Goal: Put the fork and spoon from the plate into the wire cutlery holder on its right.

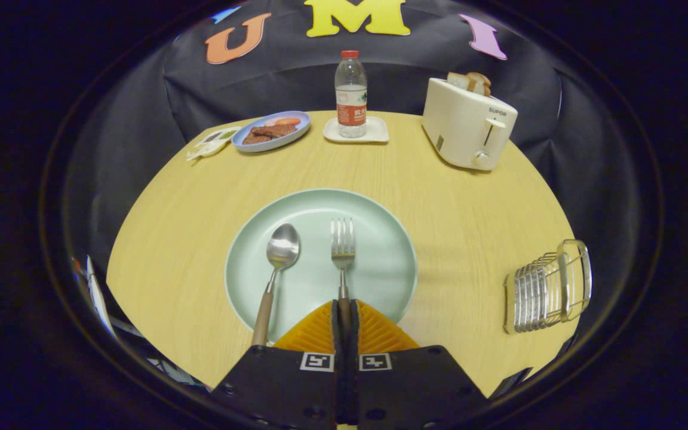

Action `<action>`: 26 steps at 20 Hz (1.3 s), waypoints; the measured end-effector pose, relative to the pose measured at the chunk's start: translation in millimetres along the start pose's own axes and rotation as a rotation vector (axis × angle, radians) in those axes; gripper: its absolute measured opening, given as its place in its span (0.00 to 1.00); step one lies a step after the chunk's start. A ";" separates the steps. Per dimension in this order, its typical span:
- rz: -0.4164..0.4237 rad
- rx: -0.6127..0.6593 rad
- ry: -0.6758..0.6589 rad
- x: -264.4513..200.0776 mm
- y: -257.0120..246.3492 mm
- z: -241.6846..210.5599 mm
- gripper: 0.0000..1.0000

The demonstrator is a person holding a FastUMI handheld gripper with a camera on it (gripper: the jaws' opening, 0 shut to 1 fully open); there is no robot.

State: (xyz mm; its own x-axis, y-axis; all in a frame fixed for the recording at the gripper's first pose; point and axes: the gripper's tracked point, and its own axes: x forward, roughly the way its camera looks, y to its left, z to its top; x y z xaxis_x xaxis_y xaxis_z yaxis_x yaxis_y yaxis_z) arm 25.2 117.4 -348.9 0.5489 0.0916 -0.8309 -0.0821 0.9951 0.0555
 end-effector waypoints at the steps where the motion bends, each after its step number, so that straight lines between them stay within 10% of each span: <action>1: 0.009 0.004 -0.001 -9.7 -0.7 7.3 0.01; 15: -0.039 0.052 0.153 -173.8 -149.5 67.3 0.00; 26: -0.076 0.168 0.491 -141.6 -217.5 -19.5 0.00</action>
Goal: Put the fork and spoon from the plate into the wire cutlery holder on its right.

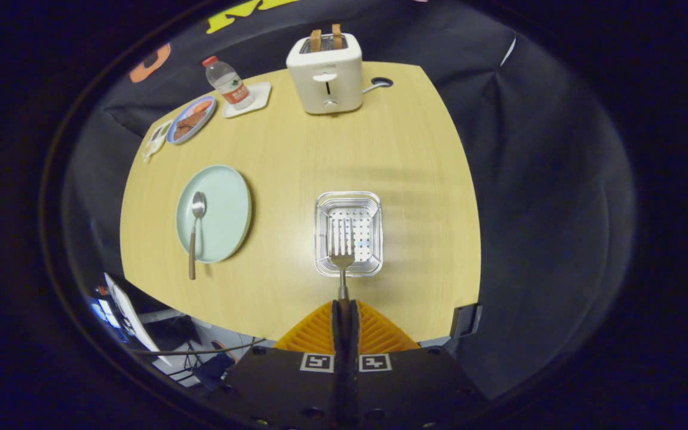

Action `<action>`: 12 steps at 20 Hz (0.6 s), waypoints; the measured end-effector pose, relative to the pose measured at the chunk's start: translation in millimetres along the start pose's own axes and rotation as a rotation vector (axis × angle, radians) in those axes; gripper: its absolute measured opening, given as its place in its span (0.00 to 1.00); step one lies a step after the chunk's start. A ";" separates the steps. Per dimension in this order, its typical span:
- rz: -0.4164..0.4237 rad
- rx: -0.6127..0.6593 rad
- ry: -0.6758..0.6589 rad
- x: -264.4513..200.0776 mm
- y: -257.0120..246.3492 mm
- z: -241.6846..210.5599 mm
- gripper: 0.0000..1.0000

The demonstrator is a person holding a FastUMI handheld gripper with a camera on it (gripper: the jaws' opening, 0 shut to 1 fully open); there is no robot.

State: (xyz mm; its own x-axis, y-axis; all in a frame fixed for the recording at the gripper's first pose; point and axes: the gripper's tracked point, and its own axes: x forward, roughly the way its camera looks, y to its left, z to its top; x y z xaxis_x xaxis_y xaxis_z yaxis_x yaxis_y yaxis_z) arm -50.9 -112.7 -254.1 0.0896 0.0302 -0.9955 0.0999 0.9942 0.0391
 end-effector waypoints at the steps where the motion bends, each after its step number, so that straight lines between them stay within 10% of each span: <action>1: 0.000 0.008 0.018 6.1 -1.2 2.1 0.00; 12: 0.006 0.101 0.080 39.4 -6.8 21.8 0.10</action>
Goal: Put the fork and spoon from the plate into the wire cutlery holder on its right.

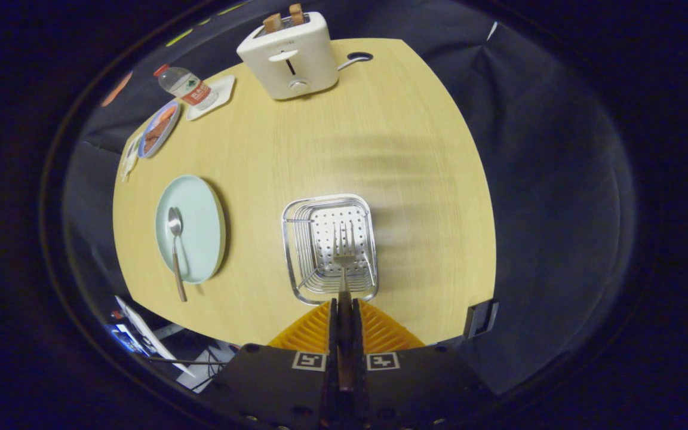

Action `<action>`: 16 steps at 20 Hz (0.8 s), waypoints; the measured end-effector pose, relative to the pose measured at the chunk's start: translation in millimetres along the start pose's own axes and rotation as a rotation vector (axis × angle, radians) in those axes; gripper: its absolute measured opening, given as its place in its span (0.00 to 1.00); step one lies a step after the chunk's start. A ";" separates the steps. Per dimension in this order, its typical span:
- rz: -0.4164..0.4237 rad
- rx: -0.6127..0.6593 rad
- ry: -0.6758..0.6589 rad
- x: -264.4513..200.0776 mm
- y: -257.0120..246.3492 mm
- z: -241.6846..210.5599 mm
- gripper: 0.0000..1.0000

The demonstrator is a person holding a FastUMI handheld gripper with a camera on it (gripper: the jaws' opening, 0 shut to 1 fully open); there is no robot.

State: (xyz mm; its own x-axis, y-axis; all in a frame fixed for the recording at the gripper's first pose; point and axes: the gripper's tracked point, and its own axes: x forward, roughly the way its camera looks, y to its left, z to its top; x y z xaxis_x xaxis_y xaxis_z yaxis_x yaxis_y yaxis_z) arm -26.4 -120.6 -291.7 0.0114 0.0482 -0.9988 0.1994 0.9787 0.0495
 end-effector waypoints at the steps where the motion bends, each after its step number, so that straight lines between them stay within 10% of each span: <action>1: 0.004 0.006 -0.008 -0.5 0.4 -0.4 0.10; 3: -0.004 0.022 -0.038 -5.2 -1.1 1.7 0.16; 10: 0.099 -0.036 -0.449 -65.9 29.0 32.9 0.99; 16: 0.116 -0.184 -0.825 -128.0 92.7 30.4 0.97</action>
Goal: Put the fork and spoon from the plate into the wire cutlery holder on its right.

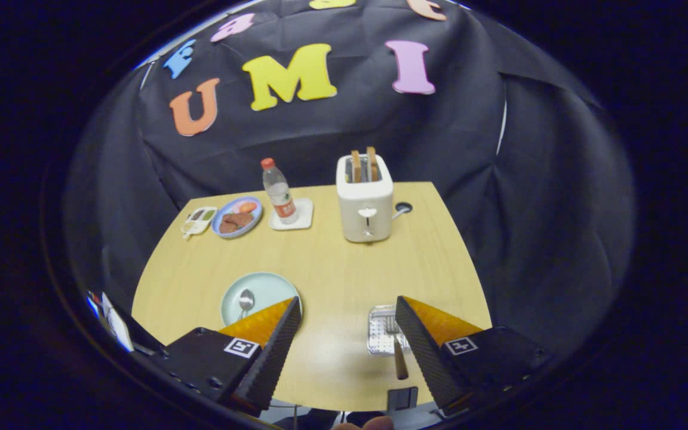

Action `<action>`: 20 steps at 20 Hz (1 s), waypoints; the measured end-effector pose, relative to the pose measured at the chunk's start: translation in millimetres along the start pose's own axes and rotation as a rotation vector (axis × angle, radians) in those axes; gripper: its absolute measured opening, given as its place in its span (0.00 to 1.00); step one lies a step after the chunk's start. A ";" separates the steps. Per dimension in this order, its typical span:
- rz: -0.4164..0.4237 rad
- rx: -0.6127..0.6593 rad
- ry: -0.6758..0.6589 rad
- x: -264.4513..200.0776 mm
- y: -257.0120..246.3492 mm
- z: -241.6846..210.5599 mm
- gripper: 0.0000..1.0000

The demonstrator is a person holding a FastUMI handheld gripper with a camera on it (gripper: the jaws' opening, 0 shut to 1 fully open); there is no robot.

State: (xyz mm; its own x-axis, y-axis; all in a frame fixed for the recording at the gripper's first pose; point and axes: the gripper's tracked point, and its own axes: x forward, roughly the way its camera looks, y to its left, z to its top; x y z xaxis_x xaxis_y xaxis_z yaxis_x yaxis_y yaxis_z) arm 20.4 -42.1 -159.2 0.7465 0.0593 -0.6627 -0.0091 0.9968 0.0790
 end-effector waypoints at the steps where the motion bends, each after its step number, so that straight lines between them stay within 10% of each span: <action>1: 0.011 -0.020 -0.032 -3.1 14.4 0.9 0.96; 20: 0.095 -0.123 0.072 95.4 201.9 -131.1 0.97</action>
State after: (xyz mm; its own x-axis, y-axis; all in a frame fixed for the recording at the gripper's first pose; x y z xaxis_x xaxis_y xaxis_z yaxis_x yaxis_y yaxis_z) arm 2.5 171.8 -304.1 0.6889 0.1525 -0.7086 -0.1616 0.9853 0.0550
